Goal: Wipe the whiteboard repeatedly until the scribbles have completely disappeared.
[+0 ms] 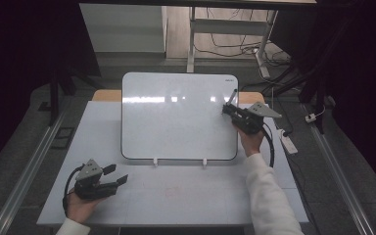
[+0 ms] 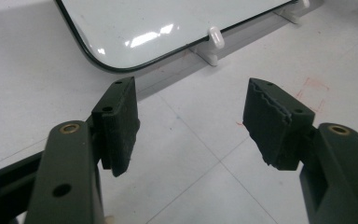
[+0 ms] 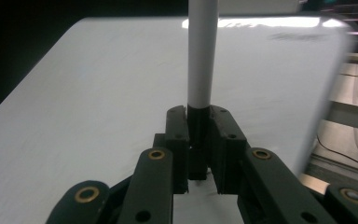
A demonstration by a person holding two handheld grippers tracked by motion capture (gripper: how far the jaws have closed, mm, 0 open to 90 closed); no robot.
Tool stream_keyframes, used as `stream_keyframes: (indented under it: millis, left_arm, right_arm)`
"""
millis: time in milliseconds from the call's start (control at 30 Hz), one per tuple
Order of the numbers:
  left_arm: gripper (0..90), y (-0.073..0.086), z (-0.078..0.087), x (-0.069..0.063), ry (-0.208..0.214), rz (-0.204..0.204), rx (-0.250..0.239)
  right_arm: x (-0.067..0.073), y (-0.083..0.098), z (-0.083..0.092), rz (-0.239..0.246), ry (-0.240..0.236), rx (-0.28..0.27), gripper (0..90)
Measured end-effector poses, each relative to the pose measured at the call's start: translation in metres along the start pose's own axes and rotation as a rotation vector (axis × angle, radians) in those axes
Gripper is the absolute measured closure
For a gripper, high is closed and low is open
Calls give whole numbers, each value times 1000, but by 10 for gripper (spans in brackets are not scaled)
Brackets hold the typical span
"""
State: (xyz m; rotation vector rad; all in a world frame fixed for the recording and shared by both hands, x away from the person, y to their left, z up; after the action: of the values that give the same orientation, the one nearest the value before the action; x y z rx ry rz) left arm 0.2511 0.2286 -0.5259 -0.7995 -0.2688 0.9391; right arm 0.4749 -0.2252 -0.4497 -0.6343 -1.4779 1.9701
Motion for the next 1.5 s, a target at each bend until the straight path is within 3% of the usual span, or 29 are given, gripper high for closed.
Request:
stream_keyframes:
  millis: [67, 100, 167, 233, 333, 400, 467, 533, 567, 633, 667, 800, 833, 867, 933, 1000, 1033, 1167, 1200, 1300, 1367, 1400, 1500]
  left_arm:
    - [361, 0, 1, 0, -1, 0, -5]
    - [361, 0, 1, 0, -2, 0, -6]
    - [361, 0, 0, 1, -1, 3, -4]
    - [361, 0, 0, 1, -1, 2, -2]
    - [361, 0, 1, -1, -1, -1, -5]
    - [361, 0, 1, 0, -2, 0, -8]
    - [361, 0, 1, 1, -2, 3, -7]
    - [361, 0, 1, 1, -1, 4, -7]
    - [361, 0, 1, 1, -1, 2, -5]
    - [361, 0, 1, 0, -2, 0, -7]
    - [361, 0, 2, 0, -2, 1, -9]
    - [361, 0, 1, 2, -2, 7, -7]
    - [361, 0, 0, 2, -3, 6, -6]
    - [361, 0, 0, 1, -3, 4, -5]
    - [361, 0, 1, 0, -3, 0, -5]
    - [362, 0, 1, 0, -2, -2, -6]
    - [362, -1, 0, 0, -2, -1, -6]
    - [362, -1, -1, 1, -2, 5, -4]
    - [362, -1, -1, 1, -2, 4, -3]
    - [362, 0, 0, 0, -2, -1, -6]
    - [362, -1, 1, 0, -3, 1, -7]
    - [362, -1, 1, 0, -3, 1, -9]
    - [364, 0, 0, 2, -3, 6, -8]
  right_arm:
    - [-7, 1, 3, -45, -1, -23, 782]
    - [-4, 2, 2, -33, -4, -13, 782]
    - [9, 6, -3, 19, -59, 27, 782]
    - [15, 7, -3, 53, -62, 46, 782]
    - [0, 7, 3, -18, -19, -1, 782]
    - [0, 8, 4, -30, -16, -15, 782]
    - [12, 11, 0, 15, -59, 20, 782]
    - [19, 12, -2, 56, -68, 47, 782]
    - [15, 11, -1, 50, -66, 46, 782]
    - [1, 8, 6, -8, -8, 4, 782]
    - [-3, 8, 8, -31, -16, -6, 782]
    - [14, 14, 5, 60, -68, 67, 782]
    - [15, 13, 6, 75, -62, 76, 782]
    - [11, 11, 8, 70, -43, 71, 782]
    - [-6, 5, 14, 7, 19, 26, 782]
    - [-19, 1, 17, -42, 35, 0, 782]
    - [-18, 0, 16, -33, 35, 6, 782]
    - [3, 5, 6, 54, -49, 73, 782]
    - [4, 4, 5, 68, -45, 80, 782]
    - [-8, -4, 7, 27, 14, 41, 782]
    - [-15, -8, 6, -12, 26, 18, 782]
    - [-14, -7, 5, -10, 30, 17, 782]
    - [2, -3, -1, 42, -29, 53, 782]
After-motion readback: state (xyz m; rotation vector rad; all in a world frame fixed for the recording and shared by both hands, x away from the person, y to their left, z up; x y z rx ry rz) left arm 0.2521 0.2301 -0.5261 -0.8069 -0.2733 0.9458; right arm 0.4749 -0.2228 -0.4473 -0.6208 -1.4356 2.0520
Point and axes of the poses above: each handheld gripper's, and its own axes: z roughly backward along the jaws, y roughly out of its underside, x roughly to its left, the point moved 2 cm from there along -z, roughly forward along the jaws, and after that the axes turned 10 degrees about x, right-handed, at the moved point
